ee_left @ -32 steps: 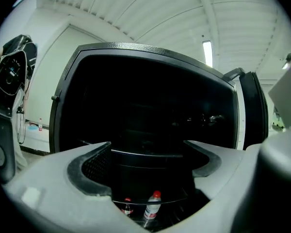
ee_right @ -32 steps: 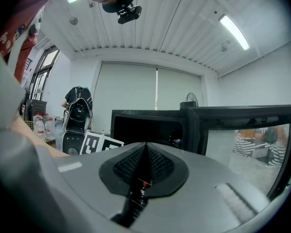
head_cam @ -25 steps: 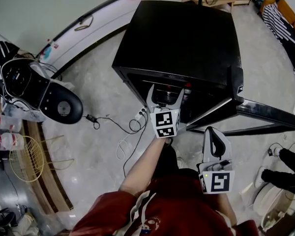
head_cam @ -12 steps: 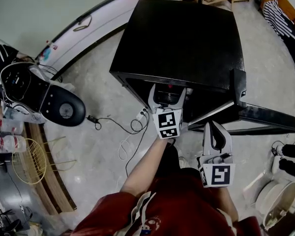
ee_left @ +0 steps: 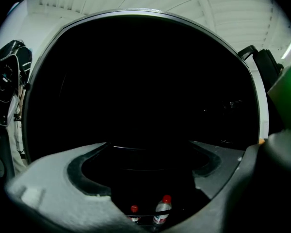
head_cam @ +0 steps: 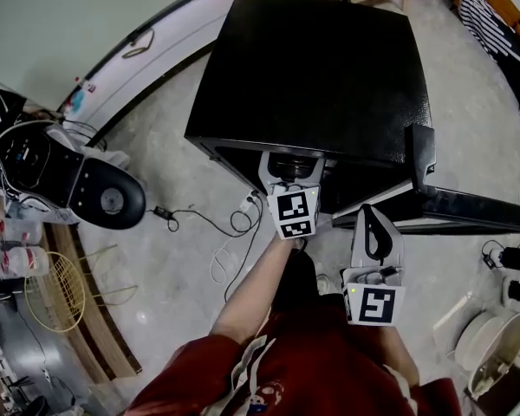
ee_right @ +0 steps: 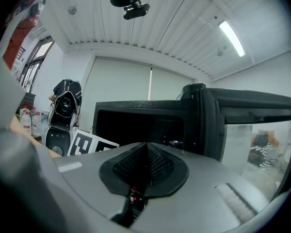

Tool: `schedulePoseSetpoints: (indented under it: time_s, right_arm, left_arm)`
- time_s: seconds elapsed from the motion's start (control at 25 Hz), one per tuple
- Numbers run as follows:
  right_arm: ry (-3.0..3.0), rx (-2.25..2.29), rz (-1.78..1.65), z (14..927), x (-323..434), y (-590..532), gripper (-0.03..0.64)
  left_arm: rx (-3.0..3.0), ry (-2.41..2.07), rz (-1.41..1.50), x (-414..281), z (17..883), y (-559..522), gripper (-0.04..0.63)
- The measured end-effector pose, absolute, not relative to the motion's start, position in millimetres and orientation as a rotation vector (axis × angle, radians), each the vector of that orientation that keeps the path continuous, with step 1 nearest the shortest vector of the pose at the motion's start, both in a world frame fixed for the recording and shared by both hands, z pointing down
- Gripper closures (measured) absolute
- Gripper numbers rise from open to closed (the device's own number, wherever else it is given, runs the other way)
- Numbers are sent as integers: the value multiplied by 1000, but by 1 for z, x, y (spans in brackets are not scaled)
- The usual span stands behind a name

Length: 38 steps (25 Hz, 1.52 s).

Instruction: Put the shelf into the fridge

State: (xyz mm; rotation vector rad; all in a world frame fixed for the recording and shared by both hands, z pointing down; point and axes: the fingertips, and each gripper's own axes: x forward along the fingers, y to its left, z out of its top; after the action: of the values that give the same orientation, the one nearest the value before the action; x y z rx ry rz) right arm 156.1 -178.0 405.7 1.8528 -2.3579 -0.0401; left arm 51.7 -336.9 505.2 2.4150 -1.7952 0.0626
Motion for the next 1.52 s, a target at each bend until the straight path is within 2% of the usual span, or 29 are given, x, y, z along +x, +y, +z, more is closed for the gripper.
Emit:
schedulePoseSetpoints:
  time_s: [0.92,1.16,1.52]
  right_arm:
    - [-2347,1829,-46,415,154,-181,617]
    - [-2388,1841,-18,410,158,-162,617]
    - [-2448,1804,39,409,171,-120,617]
  left_arm:
    - [2478,-1769,186,54,517,-340,127]
    - [2441,-1767,226,42,519,-301,127]
    - [2299,-1735,305,14,517,-183,127]
